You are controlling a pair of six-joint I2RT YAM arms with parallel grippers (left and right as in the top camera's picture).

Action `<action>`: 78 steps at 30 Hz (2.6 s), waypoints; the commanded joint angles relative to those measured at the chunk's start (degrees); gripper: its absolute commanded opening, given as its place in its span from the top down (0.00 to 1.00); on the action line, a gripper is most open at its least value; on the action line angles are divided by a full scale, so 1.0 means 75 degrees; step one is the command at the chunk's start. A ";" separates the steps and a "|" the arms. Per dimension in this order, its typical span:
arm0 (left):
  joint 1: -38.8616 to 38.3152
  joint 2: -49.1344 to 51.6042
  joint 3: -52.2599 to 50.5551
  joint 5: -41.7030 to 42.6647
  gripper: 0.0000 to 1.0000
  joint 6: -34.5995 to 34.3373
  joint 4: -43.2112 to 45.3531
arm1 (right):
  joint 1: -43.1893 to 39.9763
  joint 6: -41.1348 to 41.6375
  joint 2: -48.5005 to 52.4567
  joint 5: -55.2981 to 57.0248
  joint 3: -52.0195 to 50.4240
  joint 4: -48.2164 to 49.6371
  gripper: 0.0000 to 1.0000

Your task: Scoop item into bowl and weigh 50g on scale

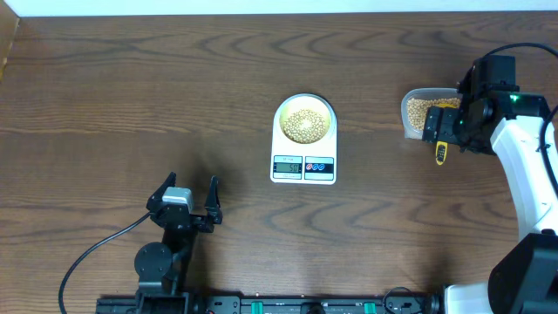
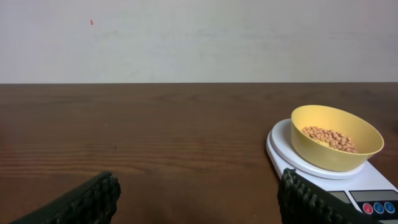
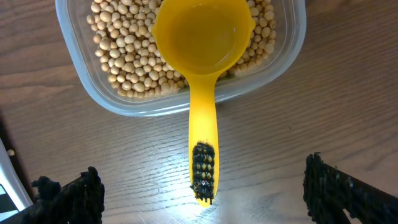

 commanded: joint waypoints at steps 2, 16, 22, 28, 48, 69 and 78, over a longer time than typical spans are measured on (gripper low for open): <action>0.0038 -0.0047 -0.0061 0.0131 0.17 -0.0009 -0.0370 | 0.0032 -0.0114 -0.0041 0.0064 0.0108 -0.0003 0.01; 0.0038 -0.0047 -0.0061 0.0128 0.17 -0.0009 -0.0370 | 0.0032 -0.0114 -0.0041 0.0064 0.0108 -0.0003 0.01; 0.0038 -0.0047 -0.0061 0.0131 0.17 -0.0009 -0.0370 | 0.0032 -0.0117 -0.0041 0.0064 0.0108 -0.0003 0.01; 0.0038 -0.0047 -0.0061 0.0131 0.16 -0.0009 -0.0370 | 0.0032 -0.0114 -0.0041 0.0064 0.0108 -0.0003 0.01; 0.0038 -0.0047 -0.0061 0.0128 0.17 -0.0009 -0.0370 | 0.0032 -0.0114 -0.0041 0.0064 0.0108 -0.0003 0.01; 0.0038 -0.0047 -0.0061 0.0131 0.16 -0.0009 -0.0370 | 0.0017 0.0064 -0.0836 0.0009 0.0102 0.0309 0.01; 0.0038 -0.0047 -0.0061 0.0131 0.17 -0.0009 -0.0370 | 0.0035 0.0061 -0.1947 0.0000 0.0093 0.0676 0.01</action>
